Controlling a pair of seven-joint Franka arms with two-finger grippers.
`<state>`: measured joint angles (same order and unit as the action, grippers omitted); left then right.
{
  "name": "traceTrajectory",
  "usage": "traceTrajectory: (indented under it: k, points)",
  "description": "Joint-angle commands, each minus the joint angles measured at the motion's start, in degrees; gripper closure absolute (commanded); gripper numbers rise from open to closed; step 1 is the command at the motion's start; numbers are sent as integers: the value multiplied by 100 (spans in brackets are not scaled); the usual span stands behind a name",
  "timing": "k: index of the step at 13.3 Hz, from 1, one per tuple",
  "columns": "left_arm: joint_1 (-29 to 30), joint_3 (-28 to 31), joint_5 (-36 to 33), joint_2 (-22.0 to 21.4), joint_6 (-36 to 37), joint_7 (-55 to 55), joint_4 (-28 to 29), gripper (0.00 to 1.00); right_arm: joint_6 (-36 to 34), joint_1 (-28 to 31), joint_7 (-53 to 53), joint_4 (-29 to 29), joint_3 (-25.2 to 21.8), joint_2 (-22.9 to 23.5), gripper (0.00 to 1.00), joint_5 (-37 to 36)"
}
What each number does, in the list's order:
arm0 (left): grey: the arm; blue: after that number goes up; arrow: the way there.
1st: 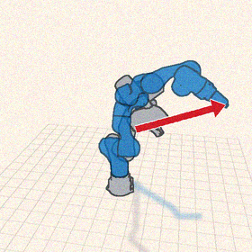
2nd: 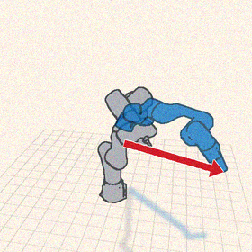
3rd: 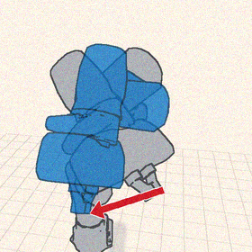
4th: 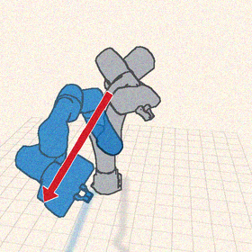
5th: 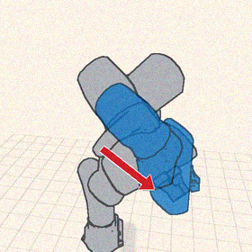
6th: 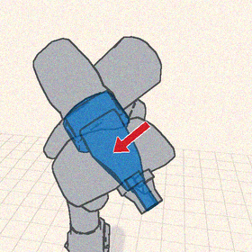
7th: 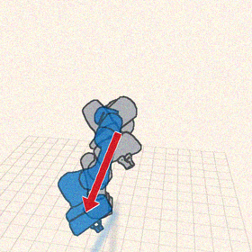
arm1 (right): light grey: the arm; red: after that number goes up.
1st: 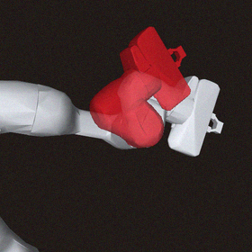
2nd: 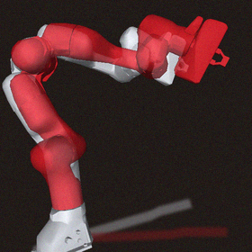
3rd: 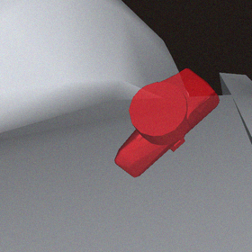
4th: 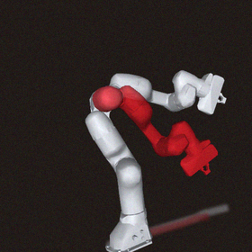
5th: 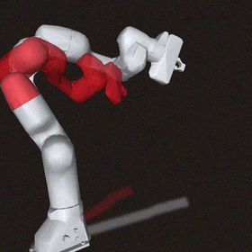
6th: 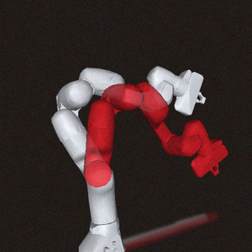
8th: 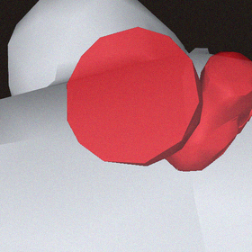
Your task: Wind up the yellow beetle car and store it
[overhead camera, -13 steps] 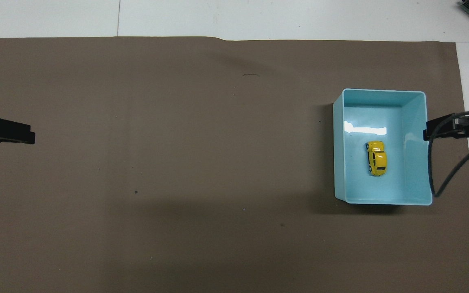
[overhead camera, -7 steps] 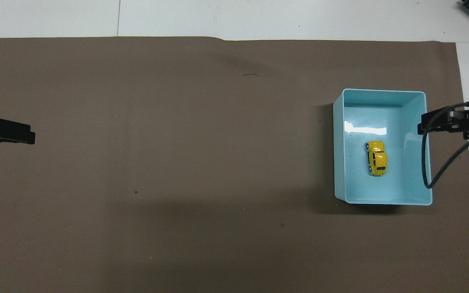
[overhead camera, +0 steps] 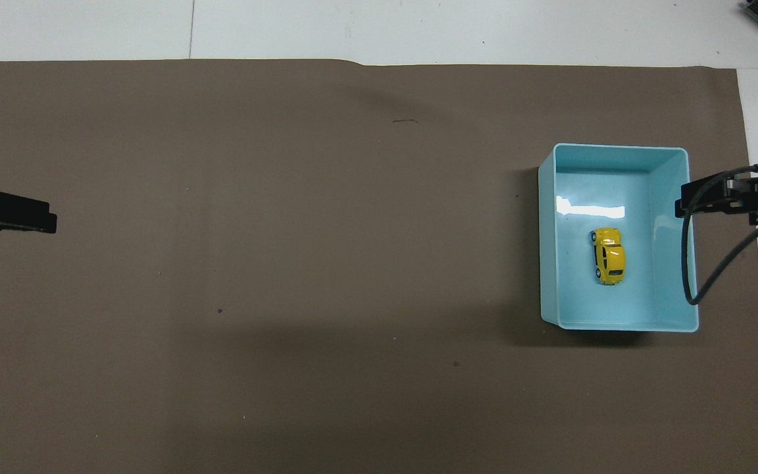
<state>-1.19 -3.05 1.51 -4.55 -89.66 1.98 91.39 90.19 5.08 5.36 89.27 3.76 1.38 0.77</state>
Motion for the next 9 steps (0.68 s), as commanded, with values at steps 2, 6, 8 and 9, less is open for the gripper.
traceTrajectory:
  k: [2,6,8,9]
  points:
    - [84,-38,25,-29,89,-92,-16,0,8,37,70,-68,46,38,0,55]
    - [75,-38,25,-29,89,-92,-16,0,8,37,88,-68,46,29,0,37]
    - [84,-38,33,-29,89,-101,-16,0,8,37,114,-68,46,29,0,29]
    - [75,-38,33,-29,89,-92,-16,0,-10,37,88,-68,46,29,0,20]
